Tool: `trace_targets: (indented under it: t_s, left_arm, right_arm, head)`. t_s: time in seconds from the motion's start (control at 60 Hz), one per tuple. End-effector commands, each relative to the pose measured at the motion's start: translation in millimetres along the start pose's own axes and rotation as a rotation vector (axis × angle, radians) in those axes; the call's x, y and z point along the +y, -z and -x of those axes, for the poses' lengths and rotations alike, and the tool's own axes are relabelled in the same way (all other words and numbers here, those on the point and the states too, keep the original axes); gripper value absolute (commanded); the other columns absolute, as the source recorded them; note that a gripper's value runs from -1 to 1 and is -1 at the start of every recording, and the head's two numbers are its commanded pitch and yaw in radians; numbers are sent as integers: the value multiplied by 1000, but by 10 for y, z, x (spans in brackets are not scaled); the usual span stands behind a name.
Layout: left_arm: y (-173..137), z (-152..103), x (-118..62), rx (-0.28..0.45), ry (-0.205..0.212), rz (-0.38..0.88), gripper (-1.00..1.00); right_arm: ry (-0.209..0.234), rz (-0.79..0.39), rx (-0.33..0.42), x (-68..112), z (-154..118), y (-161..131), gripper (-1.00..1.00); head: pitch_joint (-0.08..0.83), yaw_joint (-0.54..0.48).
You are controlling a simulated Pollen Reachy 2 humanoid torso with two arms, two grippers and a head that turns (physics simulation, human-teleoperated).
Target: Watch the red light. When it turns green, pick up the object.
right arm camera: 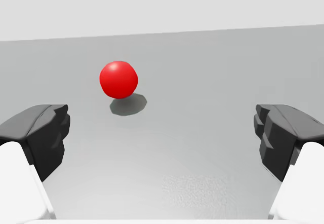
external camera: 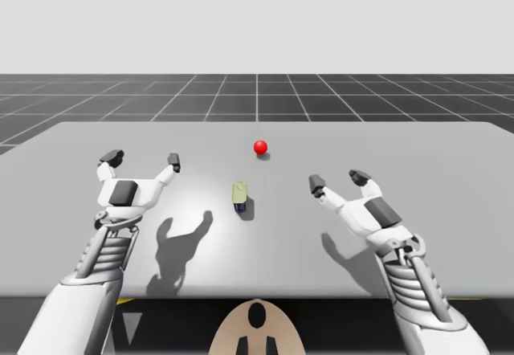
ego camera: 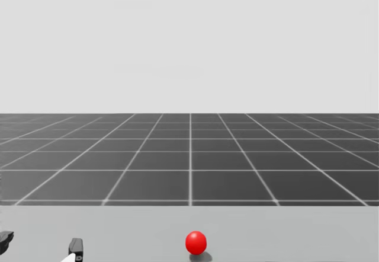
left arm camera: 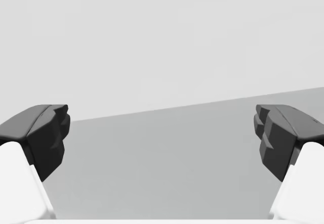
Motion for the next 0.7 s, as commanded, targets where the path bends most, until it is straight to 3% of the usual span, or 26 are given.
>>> trace_targets:
  t_s: [0.017, 0.083, 0.3, 0.367, 0.7]
  left_arm:
    - [2, 7, 12, 8, 1, -11, -1000]
    - [3, 9, 14, 9, 0, -11, -1000]
    - [12, 12, 21, 13, 0, -15, -1000]
    - [14, 13, 22, 15, 1, -14, -1000]
    - [23, 23, 37, 19, 7, -13, -1000]
  right_arm:
    - [28, 25, -55, 55, 7, -24, -1000]
    - [31, 21, -86, 56, -9, -28, -1000]
    - [23, 29, -24, 1, -2, 5, -1000]
    - [1, 34, -12, 4, 20, 16, -1000]
    - [-20, 45, -22, 0, 17, 21, -1000]
  head:
    - [-1, 6]
    - [11, 7]
    - [142, 3]
    - [199, -4]
    - [384, -23]
